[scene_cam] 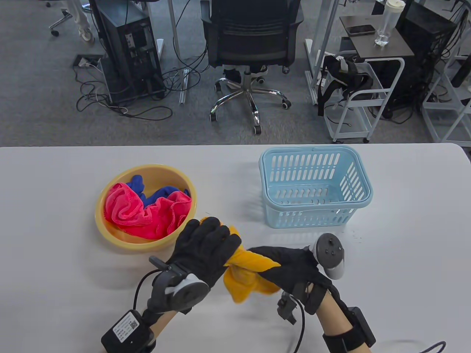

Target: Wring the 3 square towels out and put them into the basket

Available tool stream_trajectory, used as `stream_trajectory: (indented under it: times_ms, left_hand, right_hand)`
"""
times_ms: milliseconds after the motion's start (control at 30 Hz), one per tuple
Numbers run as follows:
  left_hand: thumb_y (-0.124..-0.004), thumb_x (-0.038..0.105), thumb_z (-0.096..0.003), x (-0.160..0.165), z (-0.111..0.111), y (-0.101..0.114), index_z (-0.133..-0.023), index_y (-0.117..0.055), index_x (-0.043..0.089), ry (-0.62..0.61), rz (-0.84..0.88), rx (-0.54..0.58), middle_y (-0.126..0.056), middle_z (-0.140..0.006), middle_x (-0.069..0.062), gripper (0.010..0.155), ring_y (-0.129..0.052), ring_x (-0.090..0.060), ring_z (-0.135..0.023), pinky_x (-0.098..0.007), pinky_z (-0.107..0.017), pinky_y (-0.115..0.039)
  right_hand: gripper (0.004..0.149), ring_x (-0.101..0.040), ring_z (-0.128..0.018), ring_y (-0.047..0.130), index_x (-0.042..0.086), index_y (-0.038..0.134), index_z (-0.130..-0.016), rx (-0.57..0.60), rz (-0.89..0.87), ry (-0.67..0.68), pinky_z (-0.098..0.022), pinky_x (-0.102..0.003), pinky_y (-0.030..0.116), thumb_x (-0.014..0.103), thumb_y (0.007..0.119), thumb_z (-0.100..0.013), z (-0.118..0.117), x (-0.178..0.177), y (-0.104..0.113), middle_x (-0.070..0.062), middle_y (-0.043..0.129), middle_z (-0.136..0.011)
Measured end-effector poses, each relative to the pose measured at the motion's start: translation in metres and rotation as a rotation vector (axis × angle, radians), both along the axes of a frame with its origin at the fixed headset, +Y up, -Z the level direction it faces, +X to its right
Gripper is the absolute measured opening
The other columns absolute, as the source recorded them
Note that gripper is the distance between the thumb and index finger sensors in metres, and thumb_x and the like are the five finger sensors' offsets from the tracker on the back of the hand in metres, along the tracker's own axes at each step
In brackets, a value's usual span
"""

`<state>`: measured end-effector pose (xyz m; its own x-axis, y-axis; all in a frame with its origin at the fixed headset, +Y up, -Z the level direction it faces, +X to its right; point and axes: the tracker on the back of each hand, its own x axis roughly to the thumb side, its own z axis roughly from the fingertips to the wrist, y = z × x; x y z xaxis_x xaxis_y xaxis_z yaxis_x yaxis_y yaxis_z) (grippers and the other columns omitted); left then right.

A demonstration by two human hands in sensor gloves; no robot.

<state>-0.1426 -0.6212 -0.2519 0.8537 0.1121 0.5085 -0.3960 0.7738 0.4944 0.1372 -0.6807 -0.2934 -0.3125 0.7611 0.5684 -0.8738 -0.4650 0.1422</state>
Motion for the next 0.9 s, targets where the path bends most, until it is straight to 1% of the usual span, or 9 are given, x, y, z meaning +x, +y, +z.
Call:
stream_trajectory:
  times_ms: [67, 200, 300, 467, 600, 667, 700, 800, 900]
  left_hand:
    - [-0.081, 0.056, -0.0497, -0.019, -0.007, 0.011, -0.102, -0.045, 0.055, 0.057, 0.081, -0.022, -0.058, -0.107, 0.019, 0.063, -0.065, -0.021, -0.107, -0.048, -0.082, -0.05]
    - [-0.08, 0.058, -0.0499, -0.051, -0.005, 0.034, -0.103, -0.043, 0.053, 0.192, 0.186, -0.02, -0.057, -0.107, 0.018, 0.065, -0.065, -0.024, -0.106, -0.05, -0.082, -0.05]
    - [-0.08, 0.06, -0.0492, -0.056, 0.009, 0.033, -0.105, -0.045, 0.051, 0.219, 0.073, -0.077, -0.062, -0.106, 0.016, 0.066, -0.067, -0.025, -0.106, -0.051, -0.081, -0.051]
    - [-0.079, 0.063, -0.0478, -0.041, 0.039, -0.012, -0.106, -0.048, 0.046, 0.089, -0.063, -0.234, -0.068, -0.105, 0.016, 0.069, -0.071, -0.026, -0.105, -0.051, -0.08, -0.054]
    - [-0.072, 0.066, -0.0489, -0.034, 0.054, -0.068, -0.108, -0.045, 0.039, -0.039, -0.021, -0.307, -0.069, -0.105, 0.015, 0.071, -0.074, -0.025, -0.104, -0.05, -0.079, -0.057]
    - [-0.074, 0.064, -0.0481, -0.031, 0.052, -0.078, -0.107, -0.05, 0.033, -0.088, -0.012, -0.464, -0.072, -0.105, 0.011, 0.071, -0.077, -0.027, -0.102, -0.051, -0.076, -0.061]
    - [-0.072, 0.062, -0.0501, -0.032, 0.051, -0.085, -0.109, -0.044, 0.033, -0.088, -0.038, -0.561, -0.064, -0.109, 0.012, 0.071, -0.066, -0.027, -0.11, -0.052, -0.081, -0.052]
    - [-0.07, 0.066, -0.0483, -0.036, 0.043, -0.097, -0.11, -0.041, 0.035, -0.116, -0.058, -0.564, -0.062, -0.112, 0.013, 0.075, -0.063, -0.027, -0.114, -0.053, -0.083, -0.05]
    - [-0.069, 0.065, -0.0491, -0.033, 0.04, -0.1, -0.11, -0.034, 0.035, -0.132, -0.098, -0.628, -0.051, -0.117, 0.011, 0.077, -0.045, -0.029, -0.119, -0.055, -0.085, -0.038]
  right_hand:
    - [0.056, -0.039, -0.092, 0.075, 0.027, 0.074, -0.1, 0.121, 0.099, -0.188, -0.073, -0.069, 0.035, 0.055, 0.081, -0.052, 0.008, 0.011, 0.012, -0.002, 0.077, -0.103]
    - [0.058, -0.045, -0.098, 0.062, 0.024, 0.069, -0.104, 0.188, 0.111, -0.26, -0.074, -0.069, 0.023, 0.049, 0.082, -0.053, 0.018, 0.018, 0.024, -0.007, 0.068, -0.109]
    - [0.067, -0.045, -0.1, 0.059, 0.023, 0.059, -0.109, 0.235, 0.151, -0.229, -0.074, -0.07, 0.024, 0.052, 0.081, -0.053, 0.023, 0.012, 0.029, -0.007, 0.062, -0.112]
    - [0.085, -0.044, -0.096, 0.067, 0.018, 0.05, -0.112, 0.313, 0.266, -0.038, -0.073, -0.071, 0.033, 0.066, 0.08, -0.048, 0.045, -0.033, 0.024, -0.008, 0.061, -0.113]
    - [0.094, -0.033, -0.065, 0.097, 0.01, 0.055, -0.109, 0.218, 0.535, 0.07, -0.066, -0.064, 0.06, 0.077, 0.073, -0.045, 0.061, -0.076, 0.005, -0.012, 0.082, -0.097]
    - [0.088, -0.028, -0.051, 0.103, 0.005, 0.066, -0.101, 0.189, 0.614, 0.094, -0.059, -0.061, 0.069, 0.074, 0.071, -0.047, 0.065, -0.091, -0.007, -0.01, 0.093, -0.083]
    - [0.087, -0.026, -0.048, 0.104, 0.001, 0.067, -0.099, 0.148, 0.604, 0.124, -0.058, -0.06, 0.071, 0.072, 0.07, -0.049, 0.066, -0.095, -0.011, -0.01, 0.095, -0.08]
    - [0.078, -0.025, -0.039, 0.106, -0.003, 0.081, -0.089, 0.057, 0.55, 0.117, -0.054, -0.059, 0.074, 0.063, 0.076, -0.049, 0.066, -0.101, -0.02, -0.011, 0.1, -0.069]
    - [0.071, -0.02, -0.033, 0.107, -0.002, 0.087, -0.083, 0.015, 0.498, 0.129, -0.052, -0.057, 0.076, 0.059, 0.079, -0.049, 0.059, -0.098, -0.025, -0.006, 0.103, -0.062]
